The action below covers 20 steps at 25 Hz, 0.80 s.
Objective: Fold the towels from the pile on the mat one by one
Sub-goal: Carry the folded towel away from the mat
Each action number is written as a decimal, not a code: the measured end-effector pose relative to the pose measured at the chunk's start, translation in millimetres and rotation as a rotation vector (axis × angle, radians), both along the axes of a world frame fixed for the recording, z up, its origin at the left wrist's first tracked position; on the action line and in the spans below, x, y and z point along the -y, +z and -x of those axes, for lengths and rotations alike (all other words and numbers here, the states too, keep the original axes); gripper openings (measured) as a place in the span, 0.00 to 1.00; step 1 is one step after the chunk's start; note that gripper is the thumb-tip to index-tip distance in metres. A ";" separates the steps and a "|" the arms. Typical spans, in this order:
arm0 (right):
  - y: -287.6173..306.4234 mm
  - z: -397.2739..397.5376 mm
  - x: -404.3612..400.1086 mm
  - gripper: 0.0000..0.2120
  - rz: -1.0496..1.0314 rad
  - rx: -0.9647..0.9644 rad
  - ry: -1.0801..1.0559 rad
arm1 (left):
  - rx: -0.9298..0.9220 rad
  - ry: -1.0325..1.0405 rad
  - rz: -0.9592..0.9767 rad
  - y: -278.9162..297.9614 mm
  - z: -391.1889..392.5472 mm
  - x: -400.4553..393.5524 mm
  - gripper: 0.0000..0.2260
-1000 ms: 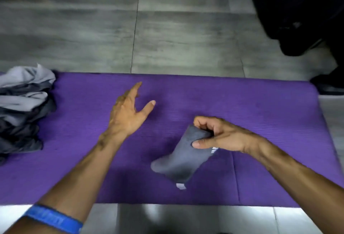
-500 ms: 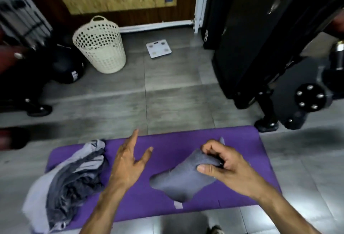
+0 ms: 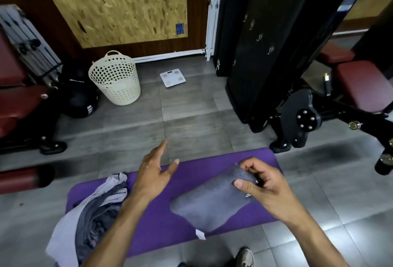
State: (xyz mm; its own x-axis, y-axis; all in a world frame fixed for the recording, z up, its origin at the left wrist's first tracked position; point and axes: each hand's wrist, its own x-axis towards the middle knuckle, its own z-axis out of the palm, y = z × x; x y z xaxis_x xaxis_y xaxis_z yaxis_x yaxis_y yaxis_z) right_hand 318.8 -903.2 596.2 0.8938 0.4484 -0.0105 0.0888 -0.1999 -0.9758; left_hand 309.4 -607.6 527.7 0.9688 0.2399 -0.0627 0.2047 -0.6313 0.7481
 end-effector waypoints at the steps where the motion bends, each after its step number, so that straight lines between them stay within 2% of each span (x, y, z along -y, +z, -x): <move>1: 4.6 0.0 -0.6 0.06 0.003 0.006 -0.018 | 0.006 -0.010 -0.010 5.2 -6.1 -4.9 0.31; 5: 26.2 -24.0 -2.9 0.13 -0.027 -0.006 -0.068 | 0.001 -0.031 -0.014 22.5 -39.7 -8.2 0.31; 8: 31.2 -68.4 -1.6 0.05 -0.029 -0.010 -0.023 | -0.016 -0.050 -0.033 27.6 -85.8 -1.2 0.30; 11: 26.7 -129.5 0.3 0.10 -0.022 0.037 -0.022 | -0.015 -0.045 -0.055 26.0 -150.4 0.8 0.30; 14: 26.5 -190.7 -1.6 0.06 -0.054 0.029 -0.014 | -0.010 -0.043 -0.138 31.8 -208.4 2.5 0.31; 20: 43.8 -337.7 -23.3 0.07 -0.119 0.063 -0.076 | 0.003 -0.041 -0.211 49.0 -361.4 -19.4 0.32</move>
